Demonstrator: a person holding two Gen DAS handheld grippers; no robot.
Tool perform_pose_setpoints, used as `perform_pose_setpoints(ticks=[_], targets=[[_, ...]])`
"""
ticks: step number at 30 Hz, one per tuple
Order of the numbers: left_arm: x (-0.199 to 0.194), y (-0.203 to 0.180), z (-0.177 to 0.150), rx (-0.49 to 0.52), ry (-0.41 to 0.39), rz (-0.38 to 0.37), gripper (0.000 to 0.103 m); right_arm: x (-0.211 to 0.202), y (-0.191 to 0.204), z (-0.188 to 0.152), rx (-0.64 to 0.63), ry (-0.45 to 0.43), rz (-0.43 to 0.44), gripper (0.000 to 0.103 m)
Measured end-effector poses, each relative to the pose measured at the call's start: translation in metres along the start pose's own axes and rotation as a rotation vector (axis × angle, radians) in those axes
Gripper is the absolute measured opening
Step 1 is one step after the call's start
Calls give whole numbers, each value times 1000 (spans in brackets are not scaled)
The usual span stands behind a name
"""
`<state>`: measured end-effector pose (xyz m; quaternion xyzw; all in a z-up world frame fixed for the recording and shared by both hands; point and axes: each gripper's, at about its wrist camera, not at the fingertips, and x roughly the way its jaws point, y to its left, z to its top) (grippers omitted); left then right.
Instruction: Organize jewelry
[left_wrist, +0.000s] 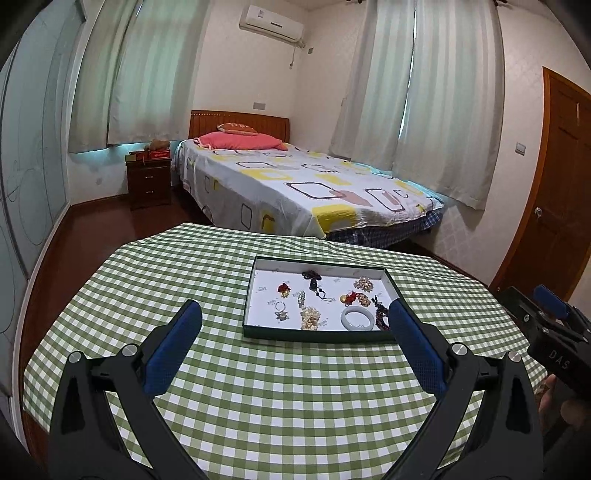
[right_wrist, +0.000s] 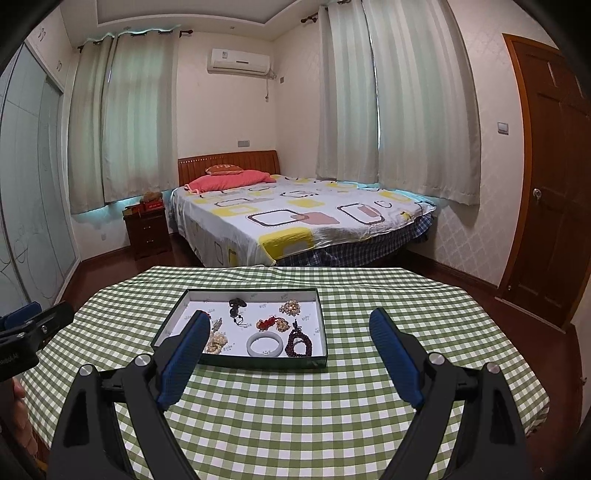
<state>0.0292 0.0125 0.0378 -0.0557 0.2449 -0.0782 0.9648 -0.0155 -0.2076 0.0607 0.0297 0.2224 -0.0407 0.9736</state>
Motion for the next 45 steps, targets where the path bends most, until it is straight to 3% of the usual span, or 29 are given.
perform_pose_setpoints(ticks=[45], targets=[[0,1,-1,11,-13,6,98,0,-1,-1,3,-3,1,85]])
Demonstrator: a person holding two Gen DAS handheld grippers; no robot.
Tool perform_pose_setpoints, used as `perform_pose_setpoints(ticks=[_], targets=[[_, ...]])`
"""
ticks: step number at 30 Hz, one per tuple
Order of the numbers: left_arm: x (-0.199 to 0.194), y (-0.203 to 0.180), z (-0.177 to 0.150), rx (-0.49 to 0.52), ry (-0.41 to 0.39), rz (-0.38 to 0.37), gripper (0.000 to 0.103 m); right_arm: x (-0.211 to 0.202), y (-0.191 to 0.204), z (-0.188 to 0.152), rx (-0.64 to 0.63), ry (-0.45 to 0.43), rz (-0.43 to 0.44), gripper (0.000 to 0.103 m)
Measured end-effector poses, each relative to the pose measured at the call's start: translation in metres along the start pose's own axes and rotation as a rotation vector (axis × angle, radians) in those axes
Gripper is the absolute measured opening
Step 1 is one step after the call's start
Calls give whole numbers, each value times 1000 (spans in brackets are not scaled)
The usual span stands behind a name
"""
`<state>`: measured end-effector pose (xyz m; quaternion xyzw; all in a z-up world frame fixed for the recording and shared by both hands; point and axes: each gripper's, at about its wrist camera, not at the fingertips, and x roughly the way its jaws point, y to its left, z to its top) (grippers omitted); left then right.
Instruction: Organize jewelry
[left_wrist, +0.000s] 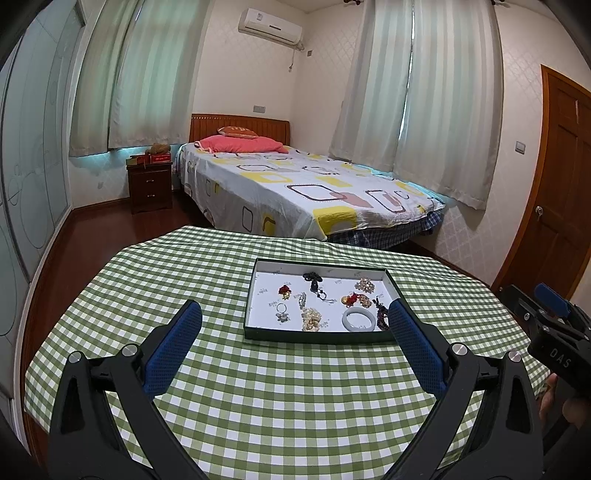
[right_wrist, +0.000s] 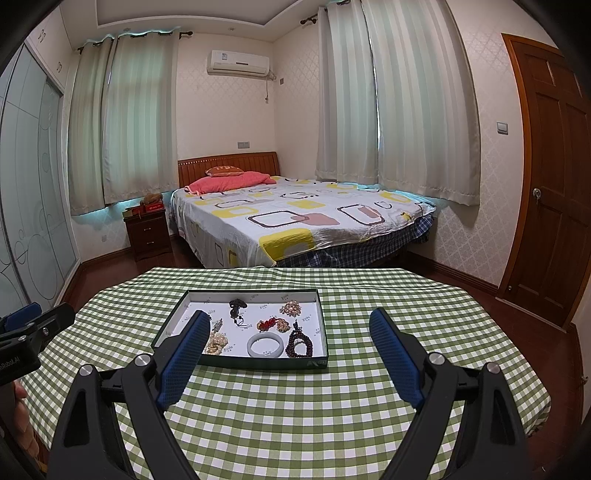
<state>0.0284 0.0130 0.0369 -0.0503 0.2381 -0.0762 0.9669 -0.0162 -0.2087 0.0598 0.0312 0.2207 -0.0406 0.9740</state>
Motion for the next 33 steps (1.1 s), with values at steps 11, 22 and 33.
perform_pose_setpoints(ticks=[11,22,33], targets=[[9,5,-1,-27,28,11,98,2,3,0,0,13,4,85],[10,2,-2,-4,-8,-12,99,13,5,-5,3,39,11,85],[44,18,-5,-36,64,10,99,34,-5,-12,18,74,2,85]])
